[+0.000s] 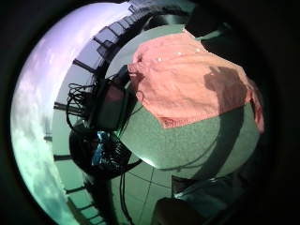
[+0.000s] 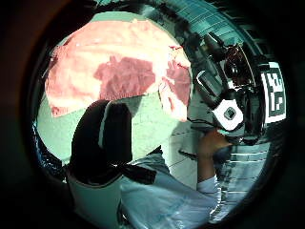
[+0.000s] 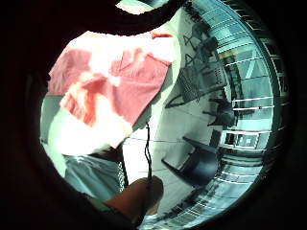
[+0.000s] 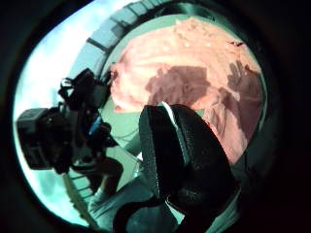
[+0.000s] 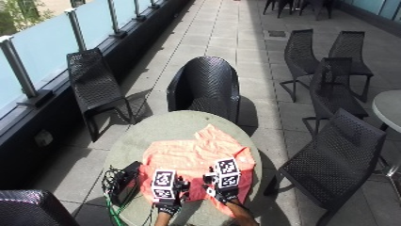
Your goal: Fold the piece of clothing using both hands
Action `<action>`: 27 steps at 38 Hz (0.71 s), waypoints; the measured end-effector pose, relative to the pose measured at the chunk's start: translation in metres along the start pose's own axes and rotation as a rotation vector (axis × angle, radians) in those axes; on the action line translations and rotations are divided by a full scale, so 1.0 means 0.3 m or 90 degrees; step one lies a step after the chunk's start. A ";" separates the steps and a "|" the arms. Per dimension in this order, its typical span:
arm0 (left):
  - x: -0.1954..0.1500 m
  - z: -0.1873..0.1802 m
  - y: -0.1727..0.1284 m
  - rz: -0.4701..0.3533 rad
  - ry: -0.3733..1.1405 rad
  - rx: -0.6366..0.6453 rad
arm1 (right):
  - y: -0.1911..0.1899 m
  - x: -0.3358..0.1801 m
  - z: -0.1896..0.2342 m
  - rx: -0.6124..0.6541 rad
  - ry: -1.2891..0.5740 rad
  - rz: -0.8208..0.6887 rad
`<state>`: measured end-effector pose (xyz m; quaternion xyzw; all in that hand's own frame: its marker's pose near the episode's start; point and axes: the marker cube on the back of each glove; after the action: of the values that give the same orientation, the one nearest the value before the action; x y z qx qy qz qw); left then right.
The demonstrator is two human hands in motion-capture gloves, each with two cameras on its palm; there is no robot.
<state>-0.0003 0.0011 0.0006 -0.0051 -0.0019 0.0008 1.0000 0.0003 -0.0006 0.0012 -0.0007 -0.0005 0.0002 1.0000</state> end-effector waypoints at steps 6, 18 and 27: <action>0.003 0.013 0.002 0.009 0.001 -0.008 | -0.002 0.007 -0.002 -0.003 0.004 0.005; -0.009 -0.006 0.003 0.007 0.005 -0.005 | 0.000 -0.011 -0.023 -0.001 0.004 -0.002; -0.029 -0.039 0.029 -0.004 -0.008 -0.004 | 0.012 -0.009 -0.030 0.006 0.000 -0.007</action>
<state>-0.0090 0.0095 -0.0113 -0.0080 -0.0081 -0.0024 0.9999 -0.0024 0.0031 -0.0079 0.0040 -0.0008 -0.0054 1.0000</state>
